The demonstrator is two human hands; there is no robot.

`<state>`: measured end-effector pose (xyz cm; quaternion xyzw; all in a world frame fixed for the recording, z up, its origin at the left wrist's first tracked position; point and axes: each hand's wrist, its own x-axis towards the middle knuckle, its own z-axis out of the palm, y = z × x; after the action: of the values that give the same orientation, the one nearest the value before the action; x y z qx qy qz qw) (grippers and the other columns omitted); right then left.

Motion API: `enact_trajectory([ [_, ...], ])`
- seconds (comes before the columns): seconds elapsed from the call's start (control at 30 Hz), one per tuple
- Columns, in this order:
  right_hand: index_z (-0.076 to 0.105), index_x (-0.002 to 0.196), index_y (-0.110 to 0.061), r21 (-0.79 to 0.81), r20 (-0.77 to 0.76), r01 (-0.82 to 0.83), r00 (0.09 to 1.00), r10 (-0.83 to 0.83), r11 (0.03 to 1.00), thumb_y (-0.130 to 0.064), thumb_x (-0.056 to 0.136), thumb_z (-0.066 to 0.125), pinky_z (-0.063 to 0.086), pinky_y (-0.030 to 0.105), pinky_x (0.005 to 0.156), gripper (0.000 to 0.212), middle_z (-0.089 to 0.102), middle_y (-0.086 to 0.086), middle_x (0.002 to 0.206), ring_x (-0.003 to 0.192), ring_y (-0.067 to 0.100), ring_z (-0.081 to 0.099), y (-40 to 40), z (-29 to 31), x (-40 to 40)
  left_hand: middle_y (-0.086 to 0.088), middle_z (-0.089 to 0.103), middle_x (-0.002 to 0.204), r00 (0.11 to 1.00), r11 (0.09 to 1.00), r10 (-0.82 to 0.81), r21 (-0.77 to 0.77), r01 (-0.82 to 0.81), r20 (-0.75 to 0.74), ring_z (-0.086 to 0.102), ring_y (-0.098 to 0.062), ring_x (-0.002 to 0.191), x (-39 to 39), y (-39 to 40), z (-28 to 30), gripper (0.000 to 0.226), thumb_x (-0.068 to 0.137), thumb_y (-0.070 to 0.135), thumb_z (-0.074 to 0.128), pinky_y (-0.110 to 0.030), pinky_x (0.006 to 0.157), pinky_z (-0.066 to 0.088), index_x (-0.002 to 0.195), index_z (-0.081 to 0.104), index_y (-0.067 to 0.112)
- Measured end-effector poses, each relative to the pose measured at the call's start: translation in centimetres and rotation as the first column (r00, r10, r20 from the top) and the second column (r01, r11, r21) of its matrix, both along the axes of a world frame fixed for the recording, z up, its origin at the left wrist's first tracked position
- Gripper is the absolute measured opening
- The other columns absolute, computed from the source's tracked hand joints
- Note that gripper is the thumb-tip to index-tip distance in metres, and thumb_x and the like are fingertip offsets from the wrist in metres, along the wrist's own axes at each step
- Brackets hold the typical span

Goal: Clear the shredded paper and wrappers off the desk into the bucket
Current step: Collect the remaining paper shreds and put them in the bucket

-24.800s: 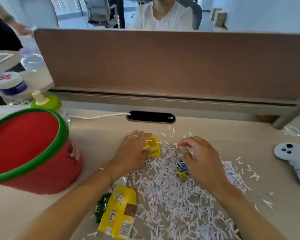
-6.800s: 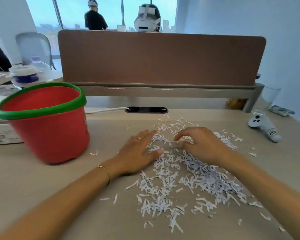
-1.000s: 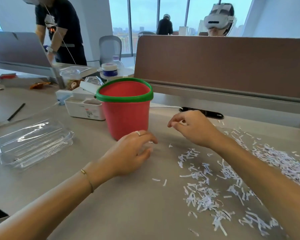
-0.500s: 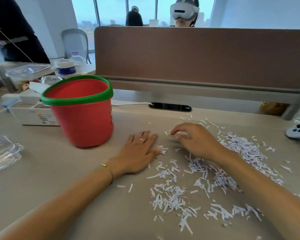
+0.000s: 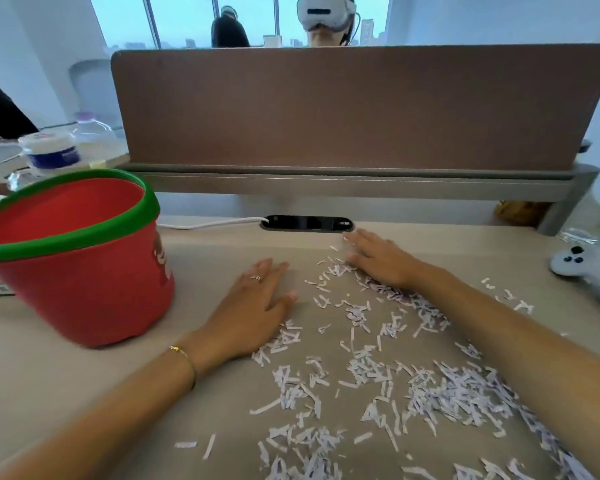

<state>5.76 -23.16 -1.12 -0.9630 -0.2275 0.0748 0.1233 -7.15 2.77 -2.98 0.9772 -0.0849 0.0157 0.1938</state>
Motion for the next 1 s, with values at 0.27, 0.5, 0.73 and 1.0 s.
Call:
enact_trajectory([
  [0.27, 0.004, 0.163, -0.024, -0.071, -0.013, -0.22, 0.976, 0.219, 0.973, -0.055, 0.106, 0.023, -0.003, 0.041, 0.127, 0.068, -0.004, -0.001, 0.17, 0.157, 0.013, -0.005, 0.8, -0.7, -4.4, 0.001, -0.004, 0.17, 0.996, 0.983, -0.027, 0.181, 0.042, -0.086, -0.007, -0.014, 0.156, 4.1, -0.6, -0.4, 0.07, 0.101, 0.061, 0.017, -0.041, 0.126, -0.003, 0.162, 0.003, 0.028],
  [0.5, 0.012, 0.161, -0.038, 0.054, 0.001, -0.113, 0.994, 0.113, 0.992, -0.056, 0.104, 0.024, -0.003, 0.035, 0.127, 0.061, 0.005, -0.012, 0.17, 0.155, 0.005, -0.001, -4.9, 1.2, -8.8, 0.003, -0.002, 0.17, 0.976, 0.969, -0.204, 0.123, 0.213, -0.081, -0.004, -0.01, 0.156, 7.7, -5.0, -0.4, 0.067, 0.102, 0.059, 0.014, -0.039, 0.126, -0.004, 0.162, 0.005, 0.031],
  [0.73, 0.011, 0.16, -0.043, 0.062, -0.042, 0.296, 0.955, -0.294, 0.953, -0.074, 0.088, 0.012, 0.002, 0.048, 0.127, 0.079, 0.001, -0.006, 0.171, 0.157, 0.016, -0.003, -13.6, 0.8, -10.7, 0.022, -0.011, 0.162, 0.892, 0.9, -0.432, 0.004, 0.436, -0.132, -0.015, 0.003, 0.141, 4.6, -9.3, 1.1, 0.066, 0.098, 0.066, 0.017, -0.021, 0.116, -0.009, 0.159, 0.004, 0.044],
  [1.0, 0.011, 0.161, -0.042, 0.051, -0.03, 0.175, 0.984, -0.174, 0.983, -0.067, 0.099, 0.02, -0.001, 0.041, 0.127, 0.067, 0.004, -0.006, 0.172, 0.157, 0.013, -0.003, -10.9, -0.9, -11.8, 0.024, 0.003, 0.167, 0.826, 0.841, -0.541, -0.106, 0.531, -0.159, 0.009, 0.001, 0.152, -0.6, -10.0, 2.2, 0.071, 0.091, 0.078, 0.028, -0.029, 0.123, 0.017, 0.152, -0.001, 0.059],
])
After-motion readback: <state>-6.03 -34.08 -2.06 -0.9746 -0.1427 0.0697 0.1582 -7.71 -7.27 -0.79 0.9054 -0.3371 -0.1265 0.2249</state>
